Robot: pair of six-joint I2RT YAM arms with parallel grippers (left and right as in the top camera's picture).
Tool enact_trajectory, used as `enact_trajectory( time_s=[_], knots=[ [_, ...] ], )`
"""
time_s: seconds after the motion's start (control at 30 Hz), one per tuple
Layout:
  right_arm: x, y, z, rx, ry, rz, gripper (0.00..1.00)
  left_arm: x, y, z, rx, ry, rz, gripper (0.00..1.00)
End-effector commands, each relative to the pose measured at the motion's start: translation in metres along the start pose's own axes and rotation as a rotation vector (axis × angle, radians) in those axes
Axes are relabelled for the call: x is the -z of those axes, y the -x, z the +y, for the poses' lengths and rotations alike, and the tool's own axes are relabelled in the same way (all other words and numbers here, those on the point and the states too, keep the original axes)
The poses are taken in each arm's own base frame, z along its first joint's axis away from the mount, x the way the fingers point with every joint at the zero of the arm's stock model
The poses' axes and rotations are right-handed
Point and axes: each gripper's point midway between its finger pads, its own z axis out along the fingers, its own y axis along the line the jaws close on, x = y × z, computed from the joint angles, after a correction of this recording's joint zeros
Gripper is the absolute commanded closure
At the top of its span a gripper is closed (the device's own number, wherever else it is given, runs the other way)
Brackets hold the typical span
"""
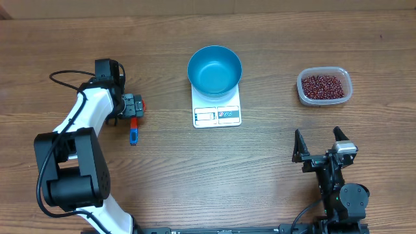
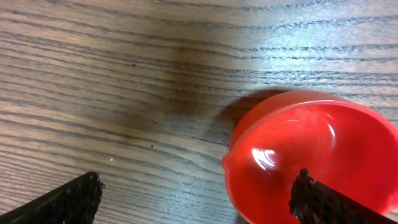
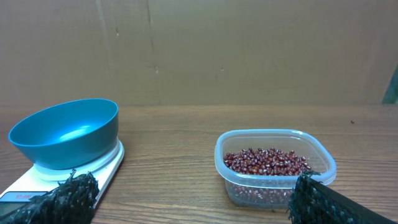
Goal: Scoop item into bowl and weigh 150g on scale
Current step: 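Align the left gripper fingers around the red cup's rim, then close the left gripper on the red cup's rim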
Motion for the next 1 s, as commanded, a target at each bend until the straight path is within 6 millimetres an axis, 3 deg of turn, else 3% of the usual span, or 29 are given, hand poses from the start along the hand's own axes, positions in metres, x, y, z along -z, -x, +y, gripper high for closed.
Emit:
enact_trajectory(
  time_s=[0.0, 0.47, 0.6, 0.97],
  knots=[
    [-0.0001, -0.0023, 0.0016, 0.004, 0.007, -0.002, 0.0, -0.0122, -0.0082, 0.0034, 0.016, 0.02, 0.033, 0.01],
    [-0.0001, -0.0023, 0.0016, 0.004, 0.007, -0.002, 0.0, -0.0123, -0.0082, 0.0033, 0.016, 0.02, 0.034, 0.0],
    [-0.0001, -0.0023, 0.0016, 0.004, 0.007, -0.002, 0.0, -0.0123, -0.0082, 0.0032, 0.016, 0.019, 0.034, 0.19],
    [-0.0001, -0.0023, 0.0016, 0.004, 0.007, -0.002, 0.0, -0.0123, -0.0083, 0.0032, 0.016, 0.019, 0.034, 0.37]
  ],
)
